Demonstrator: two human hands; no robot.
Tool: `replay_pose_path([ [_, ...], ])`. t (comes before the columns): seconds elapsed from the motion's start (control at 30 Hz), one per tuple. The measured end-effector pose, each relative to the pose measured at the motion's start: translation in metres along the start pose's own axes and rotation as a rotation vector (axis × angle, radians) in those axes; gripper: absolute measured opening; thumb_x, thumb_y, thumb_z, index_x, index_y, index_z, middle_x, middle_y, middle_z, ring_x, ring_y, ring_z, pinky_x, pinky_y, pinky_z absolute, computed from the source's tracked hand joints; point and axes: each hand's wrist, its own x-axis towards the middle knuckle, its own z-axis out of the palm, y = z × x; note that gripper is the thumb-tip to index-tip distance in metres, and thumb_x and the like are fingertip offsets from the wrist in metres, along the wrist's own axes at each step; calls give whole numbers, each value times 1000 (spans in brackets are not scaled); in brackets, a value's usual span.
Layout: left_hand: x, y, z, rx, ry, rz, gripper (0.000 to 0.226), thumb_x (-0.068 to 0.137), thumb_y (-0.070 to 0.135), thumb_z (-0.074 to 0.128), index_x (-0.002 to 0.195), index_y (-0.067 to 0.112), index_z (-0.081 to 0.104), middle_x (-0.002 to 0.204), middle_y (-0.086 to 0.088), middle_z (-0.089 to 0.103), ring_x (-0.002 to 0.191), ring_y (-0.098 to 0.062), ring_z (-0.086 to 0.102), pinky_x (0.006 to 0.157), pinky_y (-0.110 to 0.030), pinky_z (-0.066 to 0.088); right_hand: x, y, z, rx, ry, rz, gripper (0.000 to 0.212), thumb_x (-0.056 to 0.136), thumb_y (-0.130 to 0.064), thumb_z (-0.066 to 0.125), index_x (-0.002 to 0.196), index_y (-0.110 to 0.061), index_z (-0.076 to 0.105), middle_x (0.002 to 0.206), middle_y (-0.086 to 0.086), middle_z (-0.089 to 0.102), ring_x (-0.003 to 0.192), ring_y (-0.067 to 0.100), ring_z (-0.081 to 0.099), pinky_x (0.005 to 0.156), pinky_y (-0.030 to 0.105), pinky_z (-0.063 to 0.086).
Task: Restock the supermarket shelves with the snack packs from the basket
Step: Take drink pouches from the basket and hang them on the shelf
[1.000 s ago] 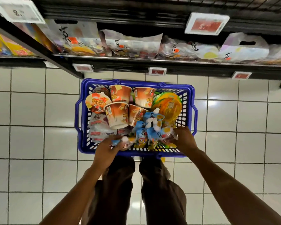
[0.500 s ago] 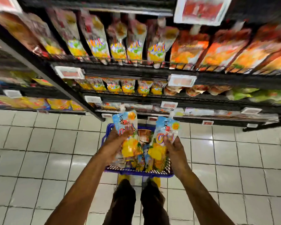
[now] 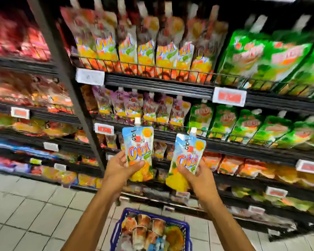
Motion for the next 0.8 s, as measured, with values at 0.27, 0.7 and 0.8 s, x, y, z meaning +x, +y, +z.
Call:
replay_pose_path([
  [0.27, 32, 151, -31, 13, -36, 350, 52, 52, 21, 93, 99, 21, 73, 97, -1, 78, 86, -12, 74, 67, -20, 57, 26, -136, 48, -27, -4, -294, 37, 74, -28, 75, 109, -20, 64, 95, -12, 76, 86, 6, 73, 65, 16, 55],
  [0.7, 78, 323, -64, 26, -189, 661, 52, 56, 19, 92, 103, 12, 71, 96, -5, 77, 86, -17, 74, 70, -28, 60, 50, -289, 135, 71, 42, -697, 54, 59, -21, 80, 110, -17, 64, 93, 3, 78, 82, 17, 75, 60, 21, 56],
  [0.8, 80, 348, -61, 32, -167, 706, 46, 59, 25, 85, 102, 13, 72, 95, -4, 78, 87, -18, 74, 71, -30, 60, 54, -313, 143, 104, 44, -746, 51, 62, -23, 79, 110, -20, 64, 95, 4, 77, 86, 19, 74, 61, 22, 57],
])
